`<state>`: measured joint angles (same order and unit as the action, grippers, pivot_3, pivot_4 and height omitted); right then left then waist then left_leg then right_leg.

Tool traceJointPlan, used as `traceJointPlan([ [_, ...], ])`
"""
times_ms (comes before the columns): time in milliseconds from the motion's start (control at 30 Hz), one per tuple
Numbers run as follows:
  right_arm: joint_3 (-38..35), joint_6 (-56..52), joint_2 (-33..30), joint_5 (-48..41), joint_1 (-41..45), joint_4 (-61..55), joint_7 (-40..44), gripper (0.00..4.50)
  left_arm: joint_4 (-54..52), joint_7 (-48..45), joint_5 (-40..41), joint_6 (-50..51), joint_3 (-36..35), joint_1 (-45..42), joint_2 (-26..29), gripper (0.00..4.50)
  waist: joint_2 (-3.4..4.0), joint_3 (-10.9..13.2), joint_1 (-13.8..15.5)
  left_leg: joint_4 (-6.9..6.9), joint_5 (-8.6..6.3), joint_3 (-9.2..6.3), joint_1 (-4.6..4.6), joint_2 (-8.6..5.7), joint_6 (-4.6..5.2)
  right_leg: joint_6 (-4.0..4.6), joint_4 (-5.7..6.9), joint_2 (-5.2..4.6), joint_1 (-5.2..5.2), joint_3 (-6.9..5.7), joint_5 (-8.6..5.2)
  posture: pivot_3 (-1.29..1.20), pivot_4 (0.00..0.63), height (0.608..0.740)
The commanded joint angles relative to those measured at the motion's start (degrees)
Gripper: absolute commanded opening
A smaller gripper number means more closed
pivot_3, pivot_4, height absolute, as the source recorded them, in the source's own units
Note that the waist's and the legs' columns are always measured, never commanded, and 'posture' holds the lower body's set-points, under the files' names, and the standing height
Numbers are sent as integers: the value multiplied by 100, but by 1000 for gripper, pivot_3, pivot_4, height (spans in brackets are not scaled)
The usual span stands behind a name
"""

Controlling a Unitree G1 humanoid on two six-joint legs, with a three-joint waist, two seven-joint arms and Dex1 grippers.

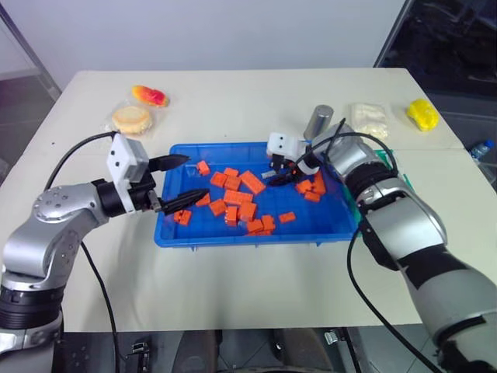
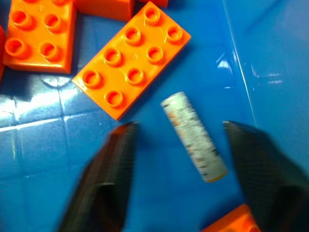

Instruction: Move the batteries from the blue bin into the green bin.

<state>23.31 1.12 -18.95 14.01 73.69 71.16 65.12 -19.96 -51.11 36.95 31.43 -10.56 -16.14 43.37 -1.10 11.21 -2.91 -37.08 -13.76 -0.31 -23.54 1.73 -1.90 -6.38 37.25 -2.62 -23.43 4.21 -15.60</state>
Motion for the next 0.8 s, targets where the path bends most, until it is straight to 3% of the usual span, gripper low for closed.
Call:
traceJointPlan([
  [33,-55,113,75,158,140,128,-62,847,-257,109,125,19,-235,50,9,4500,0,0,0,0,0,0,0,0,0,0,0,0,0,0,0,0,150,740],
  [100,-78,143,86,189,131,139,-62,5,-298,141,147,40,-245,70,8,4500,0,0,-8,0,0,0,2,0,-1,0,2,0,1,0,0,0,150,740],
  [267,-235,167,9,160,197,86,-225,16,-261,107,191,54,-184,-20,36,4500,0,0,-27,-1,1,0,3,0,-2,0,2,0,3,0,0,0,150,740],
  [400,-588,215,-396,-72,536,-336,-125,16,-63,8,216,3,20,-236,-123,4500,7,4,-16,0,2,-1,2,-2,-3,0,2,-1,1,0,0,0,150,740],
  [600,-1360,-1103,-1696,-595,639,-2104,488,16,708,-235,165,-194,440,-1116,-735,4500,8,6,65,3,2,-4,-3,-4,-3,0,1,-2,-2,-5,0,0,150,740],
  [800,-1913,-2703,-3249,-776,-1124,-4665,643,16,1313,-650,67,-284,807,-1682,-1179,4500,-1,0,184,2,-4,-1,-5,-8,5,0,-19,-6,7,-7,0,0,150,740],
])
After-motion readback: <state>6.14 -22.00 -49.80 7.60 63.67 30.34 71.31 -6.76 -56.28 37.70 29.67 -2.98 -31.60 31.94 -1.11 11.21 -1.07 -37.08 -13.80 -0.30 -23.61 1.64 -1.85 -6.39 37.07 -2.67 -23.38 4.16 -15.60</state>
